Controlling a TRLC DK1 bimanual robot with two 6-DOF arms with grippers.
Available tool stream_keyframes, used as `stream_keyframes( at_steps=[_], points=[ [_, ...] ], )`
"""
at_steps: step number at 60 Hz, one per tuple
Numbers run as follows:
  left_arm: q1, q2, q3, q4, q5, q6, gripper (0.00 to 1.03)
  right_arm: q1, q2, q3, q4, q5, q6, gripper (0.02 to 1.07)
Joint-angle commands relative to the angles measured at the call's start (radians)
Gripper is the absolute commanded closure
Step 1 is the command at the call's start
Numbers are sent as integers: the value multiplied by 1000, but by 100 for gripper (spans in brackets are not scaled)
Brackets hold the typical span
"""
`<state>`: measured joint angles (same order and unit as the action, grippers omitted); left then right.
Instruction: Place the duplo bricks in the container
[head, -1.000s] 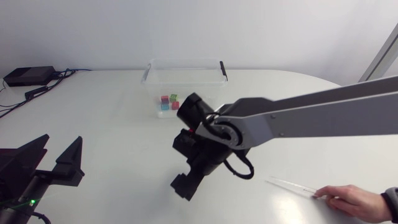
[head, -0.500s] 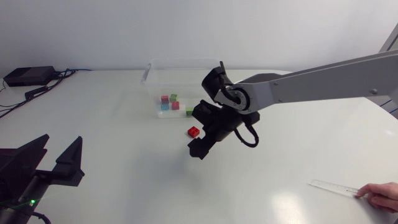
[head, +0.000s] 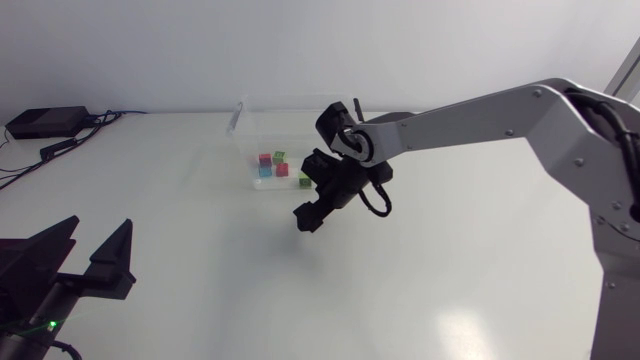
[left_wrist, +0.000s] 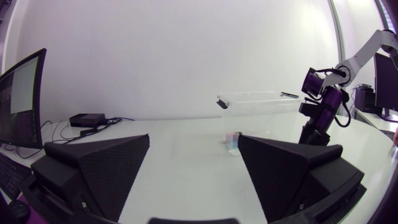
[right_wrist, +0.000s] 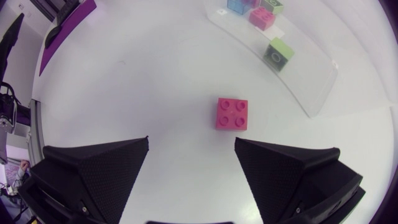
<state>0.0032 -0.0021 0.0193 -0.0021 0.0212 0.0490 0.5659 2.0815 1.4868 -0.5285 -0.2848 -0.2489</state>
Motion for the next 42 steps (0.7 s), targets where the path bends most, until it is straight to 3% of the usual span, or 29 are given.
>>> stream_keyframes(
  at_steps=[1,32,42],
  points=[
    [0,-10,-18,4,6,6,4,-12,61,43,-25,1,-26,7],
    [0,-10,-18,4,6,6,4,-41,201,230,-88,1,-35,7],
    [0,-10,-19,4,5,6,4,-18,223,290,-172,1,-21,26]
  ],
)
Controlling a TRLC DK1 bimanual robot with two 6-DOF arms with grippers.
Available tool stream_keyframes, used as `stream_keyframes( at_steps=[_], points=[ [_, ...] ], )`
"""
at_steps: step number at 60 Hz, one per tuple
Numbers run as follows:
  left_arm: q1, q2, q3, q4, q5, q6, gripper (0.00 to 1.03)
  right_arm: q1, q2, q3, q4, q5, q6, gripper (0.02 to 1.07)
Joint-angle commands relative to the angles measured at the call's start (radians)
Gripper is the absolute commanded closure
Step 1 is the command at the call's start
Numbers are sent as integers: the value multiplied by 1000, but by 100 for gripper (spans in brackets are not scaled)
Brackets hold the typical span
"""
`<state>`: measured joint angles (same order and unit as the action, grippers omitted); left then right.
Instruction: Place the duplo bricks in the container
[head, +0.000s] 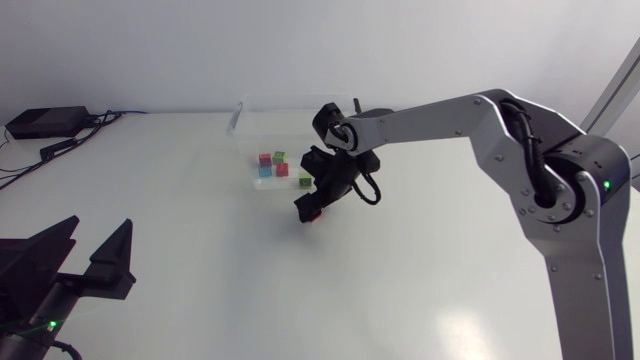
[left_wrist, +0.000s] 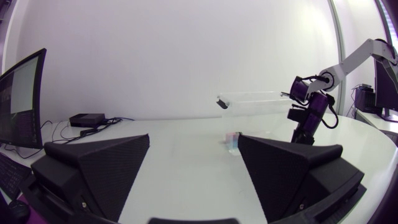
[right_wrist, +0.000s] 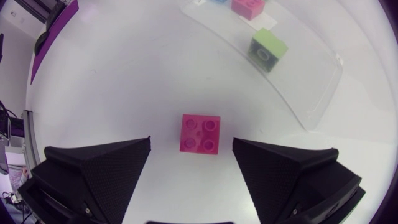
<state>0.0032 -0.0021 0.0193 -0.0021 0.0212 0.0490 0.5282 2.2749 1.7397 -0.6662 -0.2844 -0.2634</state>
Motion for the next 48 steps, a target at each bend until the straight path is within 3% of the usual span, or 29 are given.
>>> stream_keyframes(
  at_steps=[1,7,15,19,48],
  points=[
    [0,-10,-18,4,6,6,4,23,32,44,-41,1,-4,31],
    [0,-10,-18,4,6,6,4,24,66,78,-69,-2,3,61],
    [0,-10,-18,4,6,6,4,12,84,103,-92,-2,26,67],
    [0,-10,-18,4,6,6,4,9,95,103,-99,-2,27,76],
    [0,-10,-18,4,6,6,4,1,11,9,-98,4,50,80]
  ],
)
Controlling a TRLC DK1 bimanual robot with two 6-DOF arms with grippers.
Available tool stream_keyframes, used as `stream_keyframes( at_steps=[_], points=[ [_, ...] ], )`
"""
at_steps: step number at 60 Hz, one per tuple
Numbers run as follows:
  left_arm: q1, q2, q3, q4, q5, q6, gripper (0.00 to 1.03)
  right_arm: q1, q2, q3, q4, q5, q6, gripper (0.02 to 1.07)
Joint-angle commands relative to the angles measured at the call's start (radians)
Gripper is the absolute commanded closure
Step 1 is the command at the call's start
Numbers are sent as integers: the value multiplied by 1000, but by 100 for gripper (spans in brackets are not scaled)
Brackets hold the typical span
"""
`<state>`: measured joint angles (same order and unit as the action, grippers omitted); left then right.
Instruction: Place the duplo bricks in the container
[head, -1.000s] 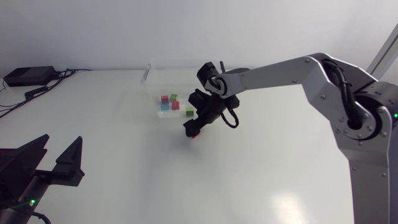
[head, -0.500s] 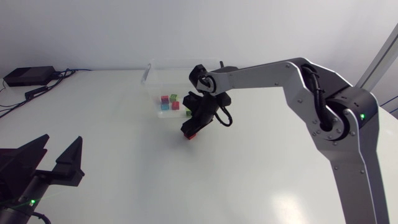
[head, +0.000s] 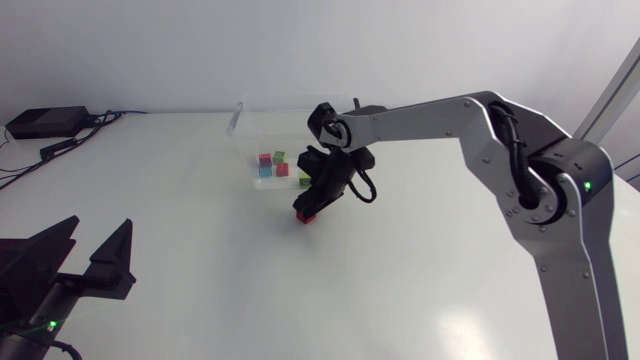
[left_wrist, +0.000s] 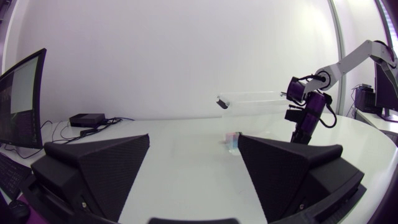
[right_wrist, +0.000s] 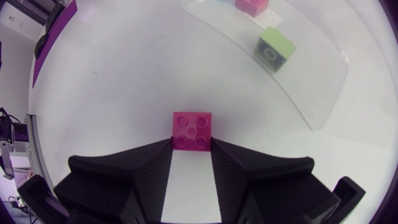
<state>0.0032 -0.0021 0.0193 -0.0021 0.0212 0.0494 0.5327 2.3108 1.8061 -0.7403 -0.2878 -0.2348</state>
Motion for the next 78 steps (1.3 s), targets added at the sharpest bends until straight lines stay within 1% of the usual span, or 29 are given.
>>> stream_keyframes(
  at_steps=[1,11,17,26,34,36,42,45,55,64,68,72,78],
  points=[
    [0,-10,-18,4,6,6,4,-4,-37,-65,-24,6,23,80],
    [0,-10,-18,4,6,6,4,-13,-159,-146,-45,10,48,80],
    [0,-10,-18,4,6,6,4,-23,-280,-232,-51,13,68,80],
    [0,-10,-18,4,6,6,4,-54,-499,-369,13,10,104,79],
    [0,-10,-18,4,6,6,4,-88,-651,-415,76,12,157,79],
    [0,-10,-18,4,6,6,4,-94,-682,-419,93,21,164,79],
    [0,-10,-18,4,5,6,4,-94,-766,-449,191,125,200,79],
    [0,-10,-18,4,6,6,4,-91,-791,-458,222,148,215,79],
    [0,-10,-18,4,6,6,4,-89,-817,-456,237,153,265,79],
    [0,-10,-18,4,5,6,4,-85,-830,-507,374,179,305,79],
    [0,-10,-18,4,6,6,4,-77,-824,-551,489,200,307,79],
    [0,-10,-18,4,6,6,4,-74,-788,-557,552,210,307,79],
    [0,-10,-18,4,5,6,4,-74,-725,-519,570,220,307,79]
  ],
)
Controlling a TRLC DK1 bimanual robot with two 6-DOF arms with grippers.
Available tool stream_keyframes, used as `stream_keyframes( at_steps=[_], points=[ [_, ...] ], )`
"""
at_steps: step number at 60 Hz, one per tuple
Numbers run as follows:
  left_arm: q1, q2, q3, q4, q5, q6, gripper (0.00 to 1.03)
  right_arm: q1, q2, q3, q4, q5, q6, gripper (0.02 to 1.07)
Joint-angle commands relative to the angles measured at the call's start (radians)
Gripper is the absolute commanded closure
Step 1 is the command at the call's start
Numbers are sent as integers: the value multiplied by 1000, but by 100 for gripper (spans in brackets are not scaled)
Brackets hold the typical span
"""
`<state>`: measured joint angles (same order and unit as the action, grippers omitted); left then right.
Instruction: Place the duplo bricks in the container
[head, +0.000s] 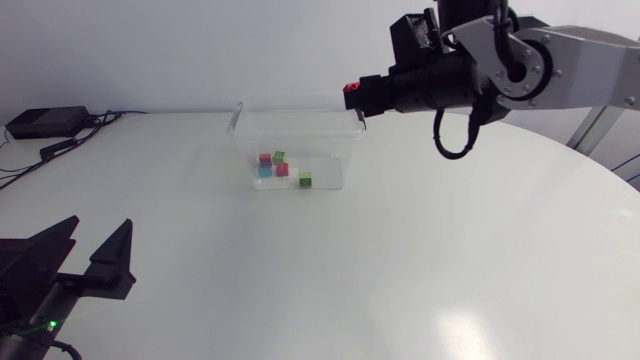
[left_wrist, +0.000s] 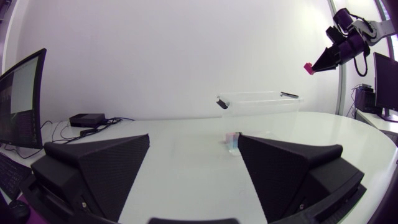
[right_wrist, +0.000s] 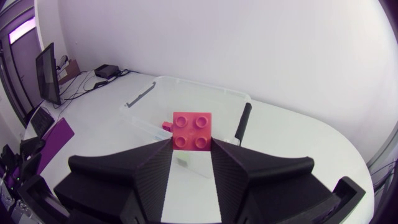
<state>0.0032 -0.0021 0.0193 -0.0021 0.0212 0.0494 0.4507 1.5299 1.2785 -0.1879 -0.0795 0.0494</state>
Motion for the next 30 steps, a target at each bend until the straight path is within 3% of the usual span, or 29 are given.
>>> stream_keyframes(
  at_steps=[1,17,23,25,26,27,29,30],
  points=[
    [0,-10,-18,4,6,6,4,9,62,16,18,12,24,79],
    [0,-10,-18,4,6,6,4,26,75,50,27,26,43,79],
    [0,-10,-18,4,6,6,4,39,179,174,-5,27,32,79],
    [0,-10,-18,4,6,6,4,42,253,259,-41,34,27,71],
    [0,-10,-18,4,6,6,4,46,288,303,-59,49,27,61],
    [0,-10,-18,4,5,6,4,51,314,334,-73,66,27,48],
    [0,-10,-18,4,6,6,4,59,352,383,-107,84,26,11],
    [0,-10,-18,4,6,6,4,60,360,397,-136,78,27,4]
  ],
)
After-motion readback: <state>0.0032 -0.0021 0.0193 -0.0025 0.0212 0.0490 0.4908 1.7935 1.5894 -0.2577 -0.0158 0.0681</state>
